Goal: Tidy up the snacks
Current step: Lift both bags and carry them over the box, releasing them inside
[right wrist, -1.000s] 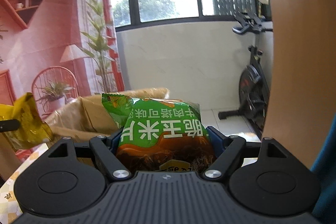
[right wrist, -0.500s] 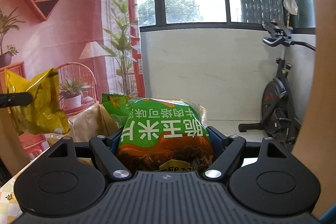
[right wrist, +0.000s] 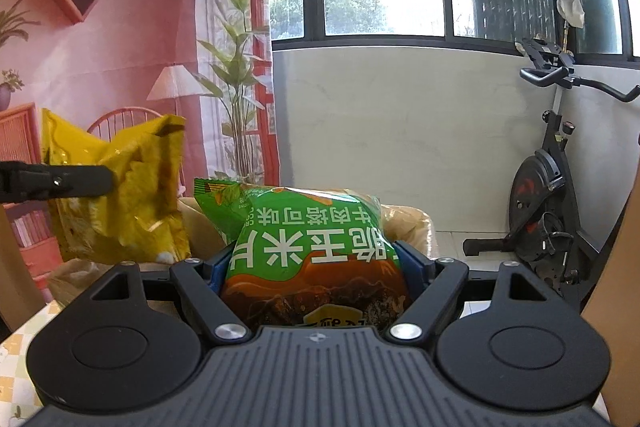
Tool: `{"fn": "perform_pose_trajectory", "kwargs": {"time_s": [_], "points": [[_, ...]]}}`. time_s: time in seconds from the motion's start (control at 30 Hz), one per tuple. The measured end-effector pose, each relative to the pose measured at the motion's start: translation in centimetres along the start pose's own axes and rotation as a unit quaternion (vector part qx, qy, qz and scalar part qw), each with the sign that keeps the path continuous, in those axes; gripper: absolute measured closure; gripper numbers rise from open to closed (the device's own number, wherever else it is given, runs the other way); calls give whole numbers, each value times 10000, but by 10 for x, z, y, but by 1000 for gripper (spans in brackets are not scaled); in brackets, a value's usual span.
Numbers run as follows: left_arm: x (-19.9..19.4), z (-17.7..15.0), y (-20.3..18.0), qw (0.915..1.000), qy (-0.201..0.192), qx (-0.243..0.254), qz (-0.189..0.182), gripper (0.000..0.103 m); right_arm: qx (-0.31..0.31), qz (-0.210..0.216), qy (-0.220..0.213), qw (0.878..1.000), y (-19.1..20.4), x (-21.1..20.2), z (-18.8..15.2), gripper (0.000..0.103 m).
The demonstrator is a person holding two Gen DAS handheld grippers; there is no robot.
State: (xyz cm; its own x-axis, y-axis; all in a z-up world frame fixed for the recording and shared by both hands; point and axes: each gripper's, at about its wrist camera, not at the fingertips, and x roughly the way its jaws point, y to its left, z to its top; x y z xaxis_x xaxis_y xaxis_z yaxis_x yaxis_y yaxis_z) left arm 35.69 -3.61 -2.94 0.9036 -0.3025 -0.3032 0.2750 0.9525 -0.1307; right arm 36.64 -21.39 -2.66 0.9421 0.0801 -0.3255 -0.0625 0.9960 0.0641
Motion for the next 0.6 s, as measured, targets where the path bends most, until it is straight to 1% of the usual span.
{"fn": "perform_pose_trajectory", "kwargs": {"time_s": [0.07,0.2,0.37,0.47,0.57,0.6], "points": [[6,-3,1,10000,84,30,20,32,-48,16,37,10000,2,7,-2,23],[10,-6,0,9997,118,207,34,31,-143,17,84,9999,5,19,-6,23],[15,-7,-1,9993,155,345,35,30,-85,30,232,9997,6,30,-12,22],[19,-7,-2,9990,230,391,-31,25,-54,-13,348,9994,5,34,-15,20],[24,-7,2,9988,415,238,-82,22,17,-27,509,9987,3,36,-18,19],[25,-7,3,9987,478,176,-47,19,2,-48,561,9984,4,36,-19,18]]}}
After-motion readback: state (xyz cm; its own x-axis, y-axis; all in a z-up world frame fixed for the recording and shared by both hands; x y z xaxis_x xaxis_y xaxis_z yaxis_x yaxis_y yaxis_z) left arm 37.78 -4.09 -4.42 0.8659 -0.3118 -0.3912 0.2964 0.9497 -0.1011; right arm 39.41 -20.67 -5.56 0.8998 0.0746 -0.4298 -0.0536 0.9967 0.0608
